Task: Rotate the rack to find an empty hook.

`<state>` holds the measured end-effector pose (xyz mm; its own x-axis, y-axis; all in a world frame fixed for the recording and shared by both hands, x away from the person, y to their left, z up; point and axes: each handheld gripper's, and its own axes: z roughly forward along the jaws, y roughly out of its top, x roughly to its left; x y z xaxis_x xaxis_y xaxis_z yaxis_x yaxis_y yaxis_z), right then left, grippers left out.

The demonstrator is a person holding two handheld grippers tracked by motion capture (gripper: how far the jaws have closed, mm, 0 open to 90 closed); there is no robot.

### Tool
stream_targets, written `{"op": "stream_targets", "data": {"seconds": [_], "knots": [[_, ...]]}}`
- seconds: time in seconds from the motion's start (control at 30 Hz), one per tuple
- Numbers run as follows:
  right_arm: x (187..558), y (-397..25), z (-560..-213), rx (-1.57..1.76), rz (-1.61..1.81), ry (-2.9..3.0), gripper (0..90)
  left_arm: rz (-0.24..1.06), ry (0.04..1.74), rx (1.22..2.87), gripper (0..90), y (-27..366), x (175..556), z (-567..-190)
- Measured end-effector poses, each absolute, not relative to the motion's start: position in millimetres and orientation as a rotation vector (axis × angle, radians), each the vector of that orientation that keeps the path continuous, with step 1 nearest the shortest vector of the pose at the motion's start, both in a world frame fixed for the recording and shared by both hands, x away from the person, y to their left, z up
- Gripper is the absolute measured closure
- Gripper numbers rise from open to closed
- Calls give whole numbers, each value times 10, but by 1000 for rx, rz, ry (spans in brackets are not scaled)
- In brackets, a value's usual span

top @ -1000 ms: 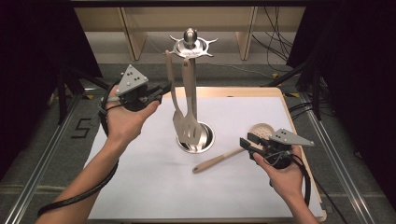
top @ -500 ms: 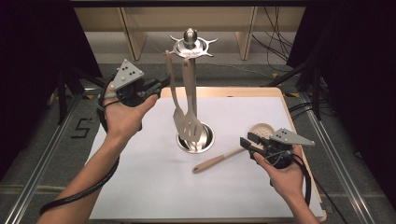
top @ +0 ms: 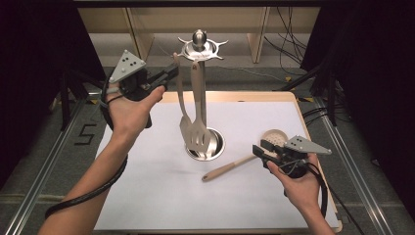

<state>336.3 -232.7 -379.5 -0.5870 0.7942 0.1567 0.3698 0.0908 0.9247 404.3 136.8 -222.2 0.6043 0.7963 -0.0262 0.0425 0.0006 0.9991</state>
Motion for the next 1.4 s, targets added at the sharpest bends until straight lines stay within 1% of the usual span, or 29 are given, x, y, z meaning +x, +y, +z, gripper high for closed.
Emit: {"op": "stream_targets", "data": {"seconds": [0.37, 0.47, 0.57, 0.6, 1.0, 1.13, 1.4], "knots": [[3356, -2308, -3795, 1179, 1506, 1989, 608, 685, 760, 1451, 894, 1361, 4097, -2170], [3374, -2321, -3806, 1135, 1485, 1998, 608, 686, 760, 1454, 894, 1362, 4101, -2167], [3351, -2309, -3802, 1191, 1486, 1996, 608, 690, 763, 1453, 895, 1366, 4111, -2166], [3378, -2325, -3807, 1137, 1486, 2001, 608, 690, 766, 1447, 895, 1367, 4116, -2166], [3388, -2326, -3810, 1135, 1481, 1965, 608, 735, 803, 1437, 895, 1429, 4194, -2136], [3377, -2316, -3805, 1163, 1493, 1993, 608, 727, 804, 1432, 895, 1419, 4226, -2135], [3395, -2338, -3816, 1118, 1491, 1976, 608, 751, 817, 1443, 895, 1408, 4281, -2121]]}}
